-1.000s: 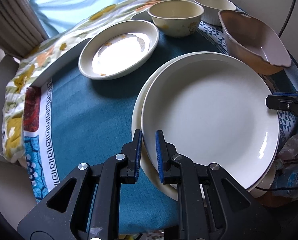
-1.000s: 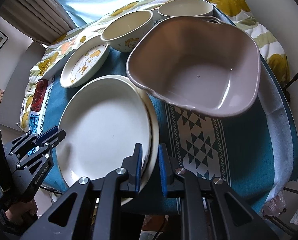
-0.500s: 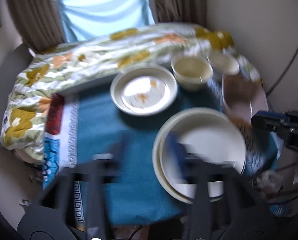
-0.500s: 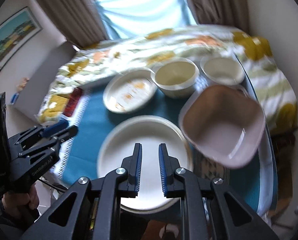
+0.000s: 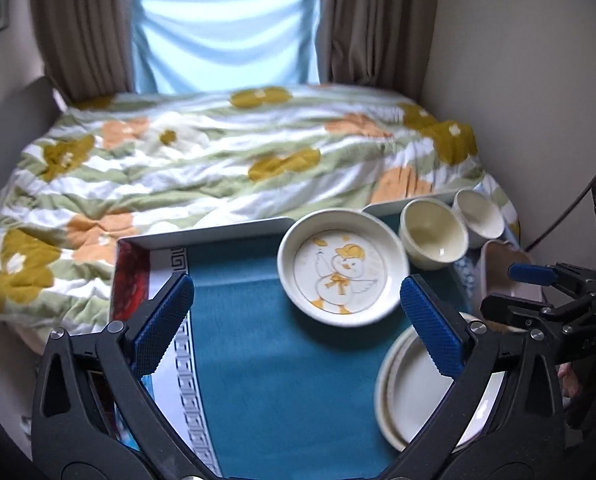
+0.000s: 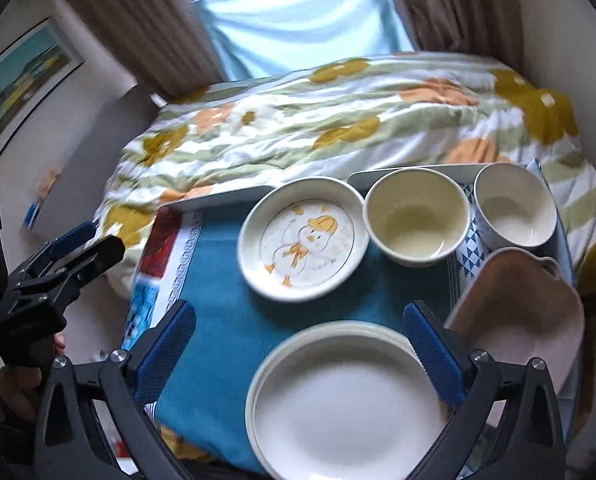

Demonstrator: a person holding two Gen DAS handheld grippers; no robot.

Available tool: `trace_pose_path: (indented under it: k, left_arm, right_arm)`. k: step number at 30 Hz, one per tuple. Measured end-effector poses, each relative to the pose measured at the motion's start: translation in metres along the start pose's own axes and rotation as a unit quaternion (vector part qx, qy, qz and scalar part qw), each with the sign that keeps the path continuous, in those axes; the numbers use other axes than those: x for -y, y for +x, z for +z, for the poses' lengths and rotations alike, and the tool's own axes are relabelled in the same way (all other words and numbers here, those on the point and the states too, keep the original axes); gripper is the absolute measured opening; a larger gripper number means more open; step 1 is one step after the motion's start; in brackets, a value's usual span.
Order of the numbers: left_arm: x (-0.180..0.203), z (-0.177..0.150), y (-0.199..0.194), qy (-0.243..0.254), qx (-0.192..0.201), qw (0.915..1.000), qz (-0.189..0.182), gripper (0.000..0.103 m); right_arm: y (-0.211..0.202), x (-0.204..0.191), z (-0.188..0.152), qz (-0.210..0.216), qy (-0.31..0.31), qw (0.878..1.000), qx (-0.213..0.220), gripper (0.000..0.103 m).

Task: Organize plates and bowls
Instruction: 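Grasp the rim of the white duck-print plate with the right gripper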

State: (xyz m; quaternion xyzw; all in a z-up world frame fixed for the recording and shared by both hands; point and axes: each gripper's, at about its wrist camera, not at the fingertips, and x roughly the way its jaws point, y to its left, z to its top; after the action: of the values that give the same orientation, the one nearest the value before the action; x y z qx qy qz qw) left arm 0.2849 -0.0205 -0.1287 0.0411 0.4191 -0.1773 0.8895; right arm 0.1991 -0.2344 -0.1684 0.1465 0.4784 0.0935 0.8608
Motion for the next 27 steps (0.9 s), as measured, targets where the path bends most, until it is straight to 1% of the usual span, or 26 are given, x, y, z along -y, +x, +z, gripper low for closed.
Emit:
trace_pose_path:
  k: [2, 3, 6, 8, 9, 10, 11, 12, 13, 14, 16, 17, 21, 22, 23, 24, 27]
  left_arm:
    - [-0.014, 0.011, 0.030, 0.005, -0.028, 0.9994, -0.020, 0.103]
    - [-0.020, 0.016, 0.047, 0.007, -0.043, 0.9985, -0.033, 0.103]
    - [-0.034, 0.026, 0.097, 0.013, -0.085, 0.9936, -0.073, 0.101]
    - [-0.037, 0.028, 0.124, 0.025, -0.104, 0.9907, -0.085, 0.099]
    - [-0.037, 0.028, 0.140, 0.032, -0.114, 0.9889, -0.089, 0.096]
    - [-0.037, 0.026, 0.152, 0.037, -0.123, 0.9874, -0.092, 0.091]
    - [-0.038, 0.025, 0.164, 0.038, -0.135, 0.9853, -0.098, 0.087]
    - [-0.039, 0.024, 0.176, 0.036, -0.146, 0.9825, -0.110, 0.080]
    - [-0.039, 0.024, 0.185, 0.034, -0.153, 0.9802, -0.121, 0.076]
    - [-0.038, 0.023, 0.196, 0.035, -0.162, 0.9771, -0.134, 0.075]
    - [-0.036, 0.020, 0.208, 0.045, -0.168, 0.9748, -0.139, 0.068]
    - [-0.035, 0.019, 0.213, 0.050, -0.171, 0.9737, -0.141, 0.066]
    - [-0.032, 0.016, 0.228, 0.057, -0.183, 0.9692, -0.155, 0.050]
    - [-0.031, 0.015, 0.230, 0.061, -0.184, 0.9688, -0.154, 0.048]
    - [-0.029, 0.014, 0.232, 0.065, -0.186, 0.9683, -0.154, 0.048]
    - [-0.029, 0.014, 0.234, 0.068, -0.187, 0.9679, -0.153, 0.048]
    - [-0.026, 0.012, 0.238, 0.077, -0.192, 0.9671, -0.148, 0.048]
  right_arm:
    - [0.021, 0.002, 0.009, -0.019, 0.023, 1.000, -0.008, 0.103]
    - [0.031, 0.004, 0.012, -0.022, 0.033, 0.999, -0.014, 0.103]
    - [0.065, 0.013, 0.021, -0.043, 0.066, 0.996, -0.037, 0.103]
    - [0.083, 0.020, 0.023, -0.049, 0.088, 0.994, -0.044, 0.103]
    - [0.093, 0.025, 0.023, -0.054, 0.098, 0.993, -0.047, 0.099]
    - [0.101, 0.028, 0.023, -0.056, 0.104, 0.992, -0.048, 0.090]
    - [0.106, 0.030, 0.023, -0.058, 0.109, 0.991, -0.049, 0.084]
    - [0.114, 0.034, 0.022, -0.061, 0.117, 0.990, -0.053, 0.074]
    - [0.118, 0.036, 0.022, -0.062, 0.122, 0.989, -0.054, 0.069]
    - [0.122, 0.039, 0.022, -0.061, 0.129, 0.988, -0.053, 0.067]
    - [0.130, 0.043, 0.020, -0.057, 0.136, 0.988, -0.053, 0.059]
    - [0.133, 0.045, 0.019, -0.057, 0.138, 0.987, -0.052, 0.057]
    - [0.139, 0.051, 0.018, -0.051, 0.151, 0.986, -0.047, 0.048]
    - [0.140, 0.051, 0.018, -0.051, 0.153, 0.986, -0.046, 0.044]
    - [0.142, 0.051, 0.018, -0.052, 0.155, 0.986, -0.047, 0.041]
    - [0.143, 0.052, 0.018, -0.052, 0.156, 0.985, -0.046, 0.037]
    - [0.143, 0.052, 0.017, -0.054, 0.158, 0.985, -0.043, 0.036]
